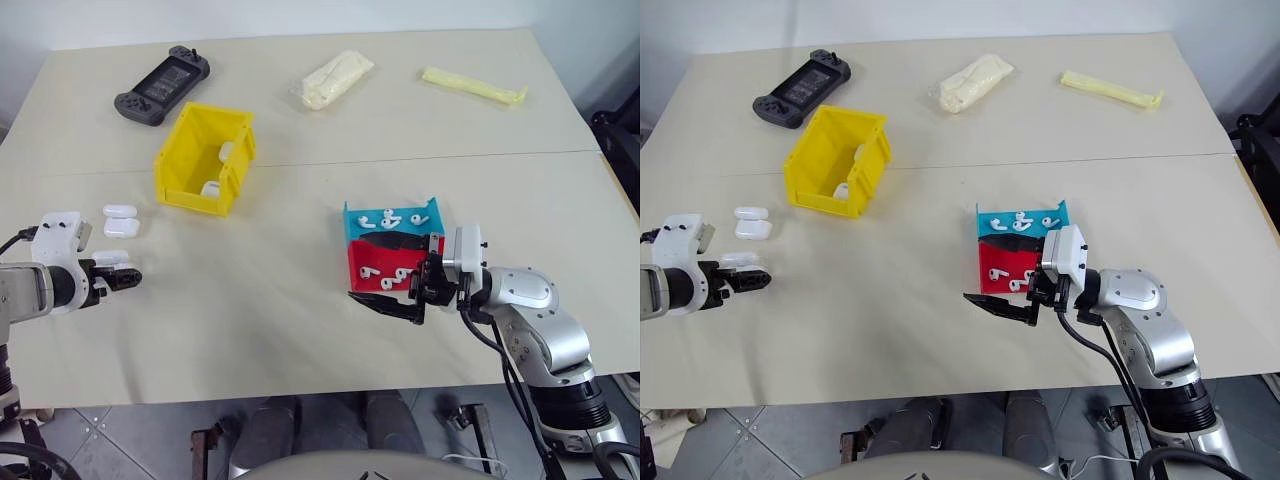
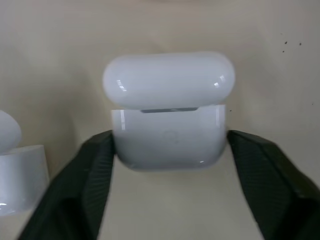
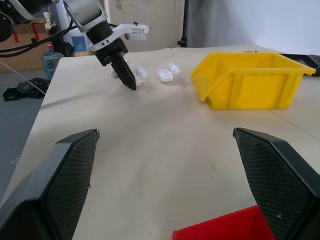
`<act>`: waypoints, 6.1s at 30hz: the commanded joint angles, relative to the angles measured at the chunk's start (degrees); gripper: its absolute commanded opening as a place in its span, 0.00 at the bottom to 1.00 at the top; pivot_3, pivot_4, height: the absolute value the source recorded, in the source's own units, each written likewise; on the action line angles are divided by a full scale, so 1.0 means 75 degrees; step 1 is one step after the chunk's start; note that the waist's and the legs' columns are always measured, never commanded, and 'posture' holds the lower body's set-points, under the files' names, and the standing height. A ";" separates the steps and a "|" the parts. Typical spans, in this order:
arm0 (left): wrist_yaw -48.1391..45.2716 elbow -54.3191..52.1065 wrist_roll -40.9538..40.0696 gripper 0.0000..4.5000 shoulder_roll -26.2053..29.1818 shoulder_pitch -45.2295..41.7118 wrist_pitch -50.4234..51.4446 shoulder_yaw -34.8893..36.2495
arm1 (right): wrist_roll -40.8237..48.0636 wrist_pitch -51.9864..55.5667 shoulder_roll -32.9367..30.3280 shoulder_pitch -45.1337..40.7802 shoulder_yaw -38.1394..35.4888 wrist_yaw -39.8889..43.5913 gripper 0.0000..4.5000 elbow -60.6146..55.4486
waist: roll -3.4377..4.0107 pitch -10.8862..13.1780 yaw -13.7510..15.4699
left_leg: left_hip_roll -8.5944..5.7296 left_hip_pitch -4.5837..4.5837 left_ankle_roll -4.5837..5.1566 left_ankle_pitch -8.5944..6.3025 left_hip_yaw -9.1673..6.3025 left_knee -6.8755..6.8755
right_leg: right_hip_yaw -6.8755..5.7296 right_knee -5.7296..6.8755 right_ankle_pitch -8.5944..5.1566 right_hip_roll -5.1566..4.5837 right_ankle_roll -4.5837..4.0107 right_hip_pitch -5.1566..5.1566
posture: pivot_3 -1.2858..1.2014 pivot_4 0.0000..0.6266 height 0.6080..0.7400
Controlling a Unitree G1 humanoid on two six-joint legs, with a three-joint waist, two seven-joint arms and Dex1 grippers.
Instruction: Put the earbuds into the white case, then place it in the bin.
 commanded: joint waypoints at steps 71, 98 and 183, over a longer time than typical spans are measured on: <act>-0.6652 -0.0685 0.0428 0.61 -0.5620 0.0238 -1.1290 -0.4379 | -0.3786 0.2879 -0.4676 -0.2204 0.2020 0.0923 0.50 -0.0220 | 0.0017 -0.0003 0.0576 | 0.0056 -0.0028 0.0033 -0.0075 0.0105 0.0134 | 0.0033 -0.0085 0.0044 0.0059 0.0013 0.0008 | 0.52 0.24 1.00; -0.6561 -0.0767 0.0434 0.61 -0.5404 0.0230 -1.1185 -0.4308 | -0.3295 0.5990 -0.4063 -0.2239 0.1633 0.0748 0.50 -0.0953 | 0.0016 -0.0005 0.0582 | 0.0056 -0.0028 0.0032 -0.0075 0.0103 0.0134 | 0.0034 -0.0085 0.0045 0.0058 0.0010 0.0009 | 0.52 0.24 1.00; -0.7809 0.0449 -0.0098 0.61 -0.5725 -0.0637 -1.1164 -0.3963 | 0.3122 0.3204 0.1432 0.0696 -0.3000 -0.2628 0.10 -0.3377 | -0.0009 0.0002 0.0510 | 0.0068 -0.0021 0.0024 -0.0074 0.0091 0.0133 | 0.0023 -0.0082 0.0054 0.0074 0.0010 0.0014 | 0.52 0.24 1.00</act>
